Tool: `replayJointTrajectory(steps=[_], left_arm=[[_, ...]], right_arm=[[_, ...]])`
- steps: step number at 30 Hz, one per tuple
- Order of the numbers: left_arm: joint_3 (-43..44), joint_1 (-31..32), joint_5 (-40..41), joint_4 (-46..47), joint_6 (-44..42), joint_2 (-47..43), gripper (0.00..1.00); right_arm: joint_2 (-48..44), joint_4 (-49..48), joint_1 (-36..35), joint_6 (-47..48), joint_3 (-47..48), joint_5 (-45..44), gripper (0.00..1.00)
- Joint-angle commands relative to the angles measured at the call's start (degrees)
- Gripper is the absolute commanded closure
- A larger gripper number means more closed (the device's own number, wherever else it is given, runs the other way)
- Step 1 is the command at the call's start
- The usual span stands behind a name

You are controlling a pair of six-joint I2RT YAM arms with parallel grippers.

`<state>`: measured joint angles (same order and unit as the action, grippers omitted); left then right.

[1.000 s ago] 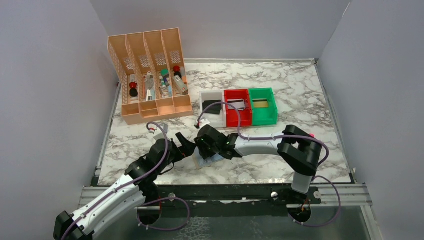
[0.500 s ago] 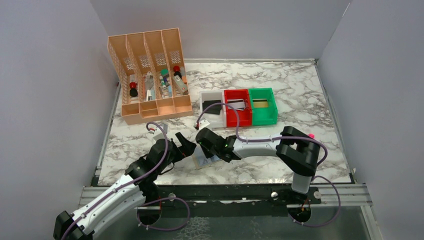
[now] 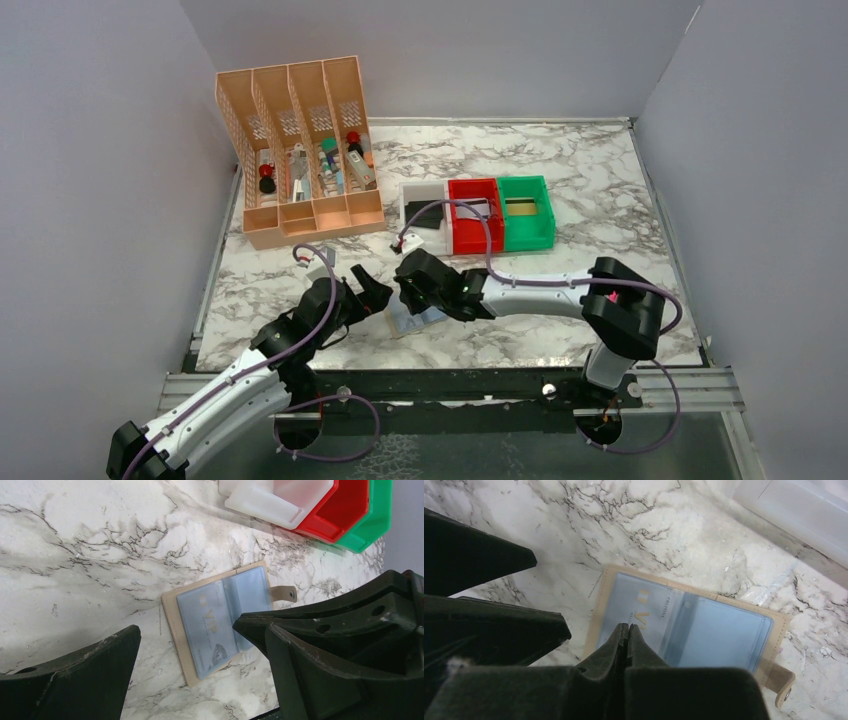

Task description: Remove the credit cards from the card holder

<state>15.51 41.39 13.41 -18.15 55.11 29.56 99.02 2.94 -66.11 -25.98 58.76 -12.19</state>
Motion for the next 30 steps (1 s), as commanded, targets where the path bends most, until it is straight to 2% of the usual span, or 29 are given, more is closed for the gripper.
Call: replayJointTrajectory(steps=[1,5,7,11,15,19,24,26,30], left_arm=[[-0.8,0.2,0.7,0.8,0.0,-0.7,0.02],[-0.7,0.2,2.0,-0.4,0.3,-1.5,0.02],[-0.4,0.2,3.4,-1.9,0.8,-2.1,0.02],[0.3,0.1,6.2,-5.4,2.3,-2.9,0.02],[0.7,0.2,7.3,-6.8,2.9,-3.3,0.02],[0.6,0.2,7.4,-7.0,2.9,-3.9,0.02],[0.0,0.2,7.4,-7.2,2.9,-5.1,0.02],[-0.1,0.2,7.5,-7.2,3.0,-5.5,0.02],[-0.3,0.2,7.7,-7.2,3.3,-6.2,0.02]], right_arm=[[-1.4,0.1,-0.4,-1.6,0.5,1.3,0.99],[1.6,3.6,-0.5,-2.3,1.7,0.1,0.65],[2.7,3.4,-0.5,-2.1,1.4,1.0,0.52],[4.1,2.8,-0.7,-0.8,1.3,2.4,0.43],[6.6,3.2,-1.7,0.8,2.5,1.3,0.38],[10.0,7.1,-2.7,0.0,4.7,-3.4,0.36],[12.7,10.8,-4.1,-1.6,5.2,-8.3,0.36],[13.7,11.9,-4.9,-1.6,5.7,-10.0,0.40],[15.3,13.4,-6.6,-3.4,6.3,-13.0,0.57]])
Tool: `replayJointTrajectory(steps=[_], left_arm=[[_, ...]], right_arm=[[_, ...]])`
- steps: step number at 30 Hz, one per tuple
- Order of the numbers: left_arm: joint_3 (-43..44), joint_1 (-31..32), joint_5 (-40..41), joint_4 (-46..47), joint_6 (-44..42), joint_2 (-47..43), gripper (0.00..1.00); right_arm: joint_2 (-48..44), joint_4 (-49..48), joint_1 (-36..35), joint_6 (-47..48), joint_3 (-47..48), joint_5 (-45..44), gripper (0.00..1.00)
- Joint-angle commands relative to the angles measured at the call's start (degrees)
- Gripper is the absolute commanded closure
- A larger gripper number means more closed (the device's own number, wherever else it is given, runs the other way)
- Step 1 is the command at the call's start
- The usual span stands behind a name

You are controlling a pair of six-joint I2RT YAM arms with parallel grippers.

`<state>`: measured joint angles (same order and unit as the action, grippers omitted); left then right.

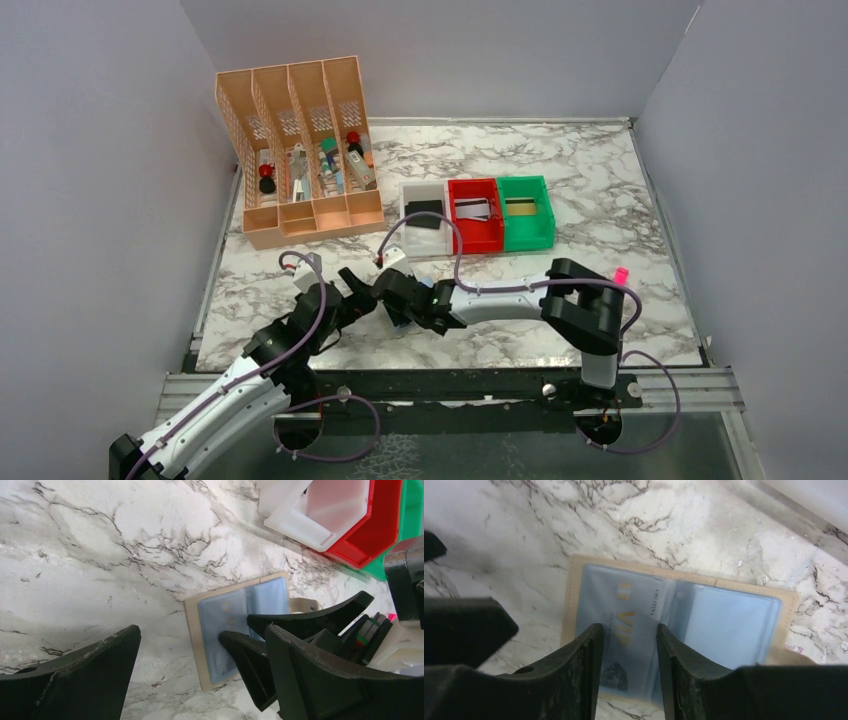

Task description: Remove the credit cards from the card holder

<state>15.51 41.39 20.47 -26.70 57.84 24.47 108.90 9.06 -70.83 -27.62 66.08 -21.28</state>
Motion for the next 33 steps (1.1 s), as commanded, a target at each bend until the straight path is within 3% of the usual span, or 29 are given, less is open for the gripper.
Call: replayJointTrajectory(steps=[1,5,7,15,16,18,21,24,33], left_arm=[[-0.4,0.2,0.6,1.3,0.6,-1.2,0.02],[-0.4,0.2,0.4,1.3,0.6,-1.3,0.02],[-0.3,0.2,0.3,1.3,0.5,-1.2,0.02],[-0.4,0.2,0.1,1.2,0.6,-1.7,0.02],[-0.4,0.2,0.2,1.2,0.6,-1.8,0.02],[-0.4,0.2,0.4,0.9,0.6,-1.8,0.02],[-0.4,0.2,0.8,0.3,1.1,-1.7,0.02],[-0.1,0.1,1.4,-0.5,1.4,-1.8,0.02],[0.6,0.2,3.3,-3.7,2.8,-4.7,0.02]], right_arm=[[5.5,7.9,-1.9,-2.3,-0.8,-4.3,0.60],[5.3,8.6,-1.9,-3.6,0.1,-5.5,0.71],[4.8,8.3,-1.9,-3.4,0.3,-5.7,0.82],[1.5,4.2,-1.9,-3.0,-1.5,-0.9,0.92],[0.9,4.1,-1.9,-3.0,-1.6,-0.6,0.91],[-0.1,4.2,-1.9,-2.7,-1.5,0.1,0.76],[-1.4,3.9,-1.9,-2.5,-1.6,1.4,0.64],[-2.2,2.2,-1.9,-2.4,-2.6,4.5,0.46],[-1.2,-0.5,-1.9,-2.9,-3.0,9.5,0.30]])
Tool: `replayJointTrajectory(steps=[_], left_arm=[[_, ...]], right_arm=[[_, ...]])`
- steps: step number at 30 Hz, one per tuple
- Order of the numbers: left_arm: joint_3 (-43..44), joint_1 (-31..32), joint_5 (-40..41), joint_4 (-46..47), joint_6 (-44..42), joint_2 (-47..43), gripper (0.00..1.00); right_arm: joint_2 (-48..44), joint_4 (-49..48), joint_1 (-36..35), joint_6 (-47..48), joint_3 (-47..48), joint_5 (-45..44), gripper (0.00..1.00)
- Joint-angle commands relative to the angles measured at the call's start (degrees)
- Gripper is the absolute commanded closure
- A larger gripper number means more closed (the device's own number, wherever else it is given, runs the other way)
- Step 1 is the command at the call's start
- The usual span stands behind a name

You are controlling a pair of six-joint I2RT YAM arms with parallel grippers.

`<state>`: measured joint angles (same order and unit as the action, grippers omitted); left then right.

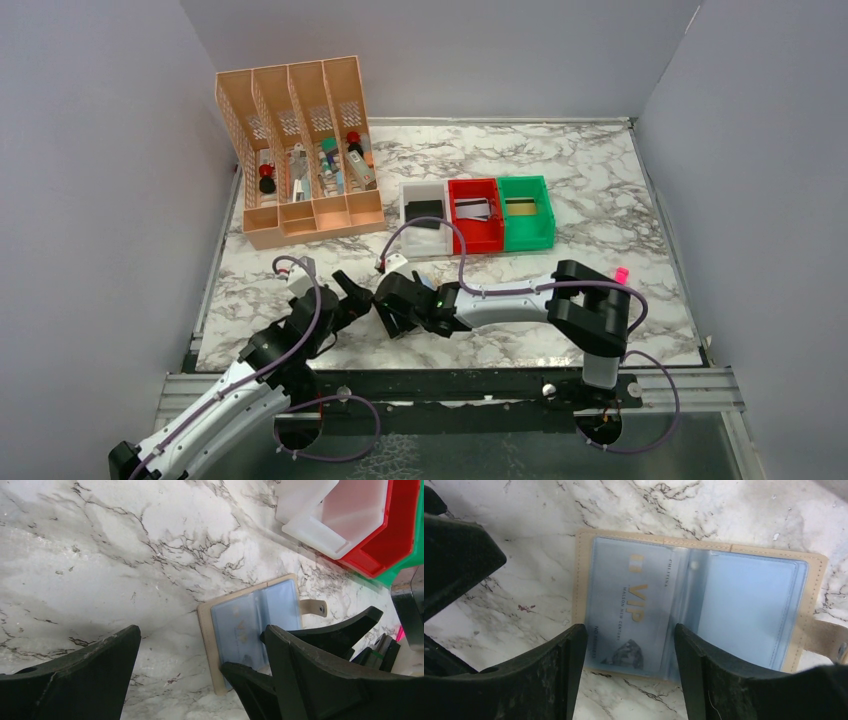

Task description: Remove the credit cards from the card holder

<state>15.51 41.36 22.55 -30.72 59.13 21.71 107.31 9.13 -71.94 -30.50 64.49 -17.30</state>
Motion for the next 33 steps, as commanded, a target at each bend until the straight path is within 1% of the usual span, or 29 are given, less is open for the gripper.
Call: replayJointTrajectory(steps=[1,4,8,10,13,17,19,24,28,29,33], left_arm=[[0.6,0.3,1.3,-0.1,1.7,-2.4,0.02],[0.8,0.2,2.1,-1.3,2.1,-3.8,0.02],[1.0,0.2,2.9,-3.3,2.8,-5.6,0.02],[1.0,0.2,3.2,-3.6,2.9,-6.3,0.02],[0.9,0.2,3.5,-4.0,3.0,-7.0,0.02],[0.9,0.2,3.6,-3.9,3.2,-7.0,0.02],[0.9,0.2,3.5,-3.9,3.0,-7.0,0.02],[1.1,0.2,2.9,-3.9,2.6,-7.2,0.02],[1.2,0.2,2.3,-3.7,2.1,-7.3,0.02],[1.2,0.2,2.0,-3.5,1.8,-7.3,0.01],[0.6,0.2,0.0,-0.7,0.0,-6.7,0.01]], right_arm=[[0.7,-0.6,-0.8,0.1,-1.3,5.4,0.28],[2.7,1.3,-0.9,0.5,-0.3,4.1,0.28],[5.2,4.7,-1.2,-1.2,0.1,-2.5,0.28],[5.2,5.2,-1.2,-1.7,-0.3,-4.4,0.31],[4.0,5.0,-1.2,-1.9,-0.5,-5.0,0.40],[2.1,1.9,-1.2,-1.5,-1.2,-2.1,0.46],[1.3,0.6,-1.2,-1.4,-1.3,-0.2,0.48],[-1.0,-3.7,0.6,-1.9,-2.5,6.5,0.56],[-3.3,-7.7,3.3,-3.3,-5.2,14.7,0.56],[-3.7,-8.8,4.9,-3.7,-5.9,16.5,0.56],[-4.9,-11.2,7.8,-5.2,-8.1,21.9,0.56]])
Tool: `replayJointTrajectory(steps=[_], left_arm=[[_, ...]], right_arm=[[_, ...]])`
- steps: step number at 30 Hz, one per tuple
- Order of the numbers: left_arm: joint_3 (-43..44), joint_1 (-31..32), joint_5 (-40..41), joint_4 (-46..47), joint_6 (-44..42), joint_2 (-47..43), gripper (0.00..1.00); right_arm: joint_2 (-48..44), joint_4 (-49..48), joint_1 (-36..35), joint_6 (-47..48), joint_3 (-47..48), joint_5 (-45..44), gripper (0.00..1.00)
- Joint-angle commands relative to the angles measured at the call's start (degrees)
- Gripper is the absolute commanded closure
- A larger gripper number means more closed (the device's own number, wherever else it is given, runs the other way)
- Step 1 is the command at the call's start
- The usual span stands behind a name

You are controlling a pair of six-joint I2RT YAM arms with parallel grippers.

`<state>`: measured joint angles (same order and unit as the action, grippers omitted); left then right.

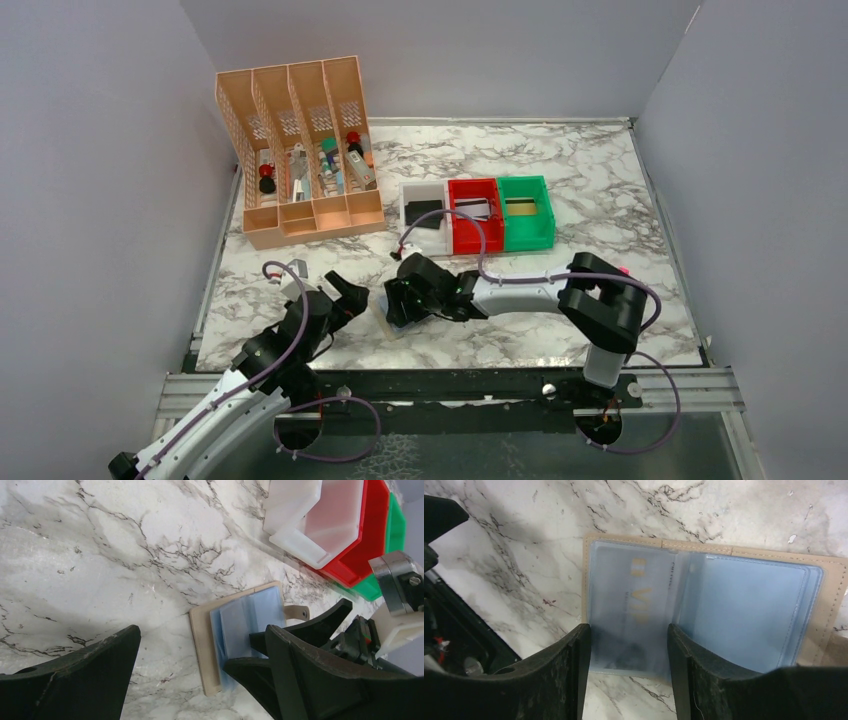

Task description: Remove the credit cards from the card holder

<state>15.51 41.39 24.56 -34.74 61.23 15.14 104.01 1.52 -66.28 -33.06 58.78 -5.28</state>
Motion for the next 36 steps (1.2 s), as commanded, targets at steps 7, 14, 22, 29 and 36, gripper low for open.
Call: replayJointTrajectory(steps=[7,14,22,29,36], left_arm=[[-1.3,0.2,-9.3,13.9,-5.8,5.8,0.01],[-2.0,0.2,-15.2,24.1,-7.4,15.6,0.01],[-5.9,0.2,-19.2,38.7,-3.0,18.2,0.07],[-8.5,0.2,-20.3,44.9,0.3,21.2,0.13],[-9.2,0.2,-22.2,53.4,1.9,25.5,0.19]], right_arm=[[-2.5,-8.7,6.9,-5.2,-6.4,17.8,0.55],[-2.6,-14.0,10.9,-7.4,-10.1,25.2,0.55],[-2.9,-16.0,13.2,-7.7,-12.2,27.2,0.55],[-4.3,-15.4,14.0,-7.2,-13.5,25.6,0.55],[-5.8,-18.1,14.7,-8.2,-14.9,27.6,0.55]])
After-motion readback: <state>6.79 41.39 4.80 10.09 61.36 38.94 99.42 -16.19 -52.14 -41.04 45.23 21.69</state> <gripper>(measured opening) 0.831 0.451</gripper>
